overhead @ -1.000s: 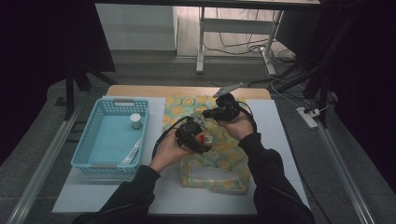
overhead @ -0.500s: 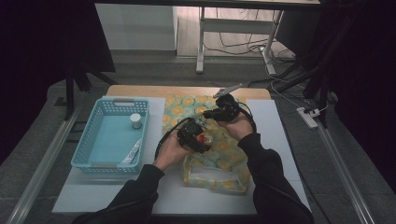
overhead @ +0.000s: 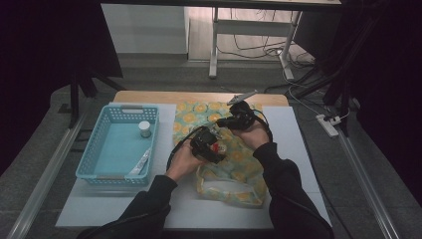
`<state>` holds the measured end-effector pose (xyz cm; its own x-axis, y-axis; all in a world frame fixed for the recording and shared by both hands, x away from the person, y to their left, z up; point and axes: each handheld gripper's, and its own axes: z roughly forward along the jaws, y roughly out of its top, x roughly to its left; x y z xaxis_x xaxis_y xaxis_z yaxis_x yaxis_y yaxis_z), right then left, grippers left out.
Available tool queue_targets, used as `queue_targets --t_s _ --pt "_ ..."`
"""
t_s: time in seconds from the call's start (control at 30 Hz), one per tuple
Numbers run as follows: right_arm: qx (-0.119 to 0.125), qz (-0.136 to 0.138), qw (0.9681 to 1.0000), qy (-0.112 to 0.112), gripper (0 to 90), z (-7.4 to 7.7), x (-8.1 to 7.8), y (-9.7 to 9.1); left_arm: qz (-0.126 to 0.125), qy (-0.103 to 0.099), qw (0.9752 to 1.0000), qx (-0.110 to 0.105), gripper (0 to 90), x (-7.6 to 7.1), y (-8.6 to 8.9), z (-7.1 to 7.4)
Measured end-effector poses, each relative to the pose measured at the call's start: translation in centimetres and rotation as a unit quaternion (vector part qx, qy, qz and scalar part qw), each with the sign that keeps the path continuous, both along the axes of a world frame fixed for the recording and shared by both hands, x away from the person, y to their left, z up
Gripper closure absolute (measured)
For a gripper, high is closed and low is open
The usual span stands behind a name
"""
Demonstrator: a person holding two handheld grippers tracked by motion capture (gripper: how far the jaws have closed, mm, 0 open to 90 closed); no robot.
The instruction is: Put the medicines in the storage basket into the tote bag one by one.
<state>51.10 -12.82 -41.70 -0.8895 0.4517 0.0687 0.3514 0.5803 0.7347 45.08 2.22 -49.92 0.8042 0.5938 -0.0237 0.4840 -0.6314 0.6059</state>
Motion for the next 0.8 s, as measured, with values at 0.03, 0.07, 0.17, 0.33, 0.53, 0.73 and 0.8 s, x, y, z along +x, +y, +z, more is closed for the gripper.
queue_targets --t_s 0.03,0.07,0.17,0.33,0.53,0.73,0.8 --pt "0.0 0.0 1.0 -0.001 89.9 0.0 0.0 0.0 0.0 -0.002 1.0 -0.002 19.0 0.0 0.0 0.0" --pt "0.0 0.0 1.0 0.0 89.9 0.0 0.0 -0.1 -0.002 0.0 1.0 -0.007 17.8 -0.1 0.1 0.1" --pt "0.002 -0.002 1.0 -0.001 89.9 0.1 0.0 -0.2 -0.007 0.001 0.9998 -0.019 14.6 -0.2 0.2 0.6" --pt "0.002 -0.002 1.0 -0.001 89.9 0.1 0.0 -0.3 -0.012 0.006 0.9996 -0.023 10.8 -0.7 0.3 1.3" --pt "0.004 -0.004 1.0 -0.001 89.9 0.2 -0.1 -0.5 -0.011 0.015 0.999 -0.041 6.5 -1.6 1.0 2.3" --pt "0.006 -0.004 1.0 -0.001 89.9 0.2 -0.1 -0.7 -0.017 0.014 0.9985 -0.051 4.2 -2.6 2.1 3.5" --pt "0.007 -0.004 1.0 0.0 89.9 0.2 -0.2 -0.7 -0.016 0.013 0.9982 -0.056 3.8 -3.0 2.5 3.9"
